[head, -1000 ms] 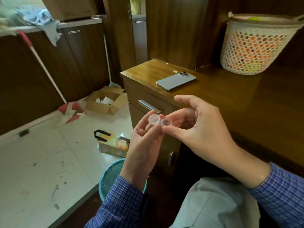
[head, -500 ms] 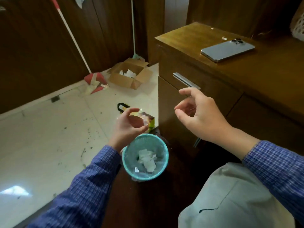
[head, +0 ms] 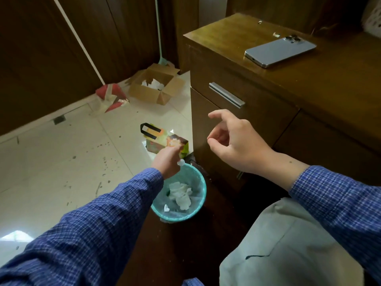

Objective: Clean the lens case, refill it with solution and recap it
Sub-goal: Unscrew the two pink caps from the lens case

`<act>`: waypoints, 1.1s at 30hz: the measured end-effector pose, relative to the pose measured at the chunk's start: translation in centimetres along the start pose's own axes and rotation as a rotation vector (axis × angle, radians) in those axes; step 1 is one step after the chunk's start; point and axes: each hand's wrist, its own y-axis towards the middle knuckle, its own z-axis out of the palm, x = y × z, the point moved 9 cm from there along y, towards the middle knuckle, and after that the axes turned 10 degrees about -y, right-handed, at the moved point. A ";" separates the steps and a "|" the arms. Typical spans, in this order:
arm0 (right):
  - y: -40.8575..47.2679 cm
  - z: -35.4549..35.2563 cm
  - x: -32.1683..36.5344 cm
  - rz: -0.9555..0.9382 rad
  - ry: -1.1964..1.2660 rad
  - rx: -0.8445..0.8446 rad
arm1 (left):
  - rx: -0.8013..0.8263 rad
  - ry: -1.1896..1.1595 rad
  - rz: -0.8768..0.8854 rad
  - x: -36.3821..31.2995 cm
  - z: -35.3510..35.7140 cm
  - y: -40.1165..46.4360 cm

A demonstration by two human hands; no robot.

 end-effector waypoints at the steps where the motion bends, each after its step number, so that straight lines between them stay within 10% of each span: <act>1: -0.1 0.0 0.0 -0.001 0.002 0.003 | -0.030 -0.036 -0.005 0.0 -0.5 0.1; 11: -0.4 -0.6 -0.1 0.006 0.002 0.022 | 0.002 0.053 -0.044 1.8 0.6 -0.6; 18: -1.4 -3.8 0.4 0.026 -0.018 0.001 | -0.115 -0.313 -0.093 -0.5 -3.5 0.2; 33: -15.7 -27.8 -3.4 0.287 0.017 -0.386 | 0.234 -1.081 0.454 -36.4 -14.3 -4.5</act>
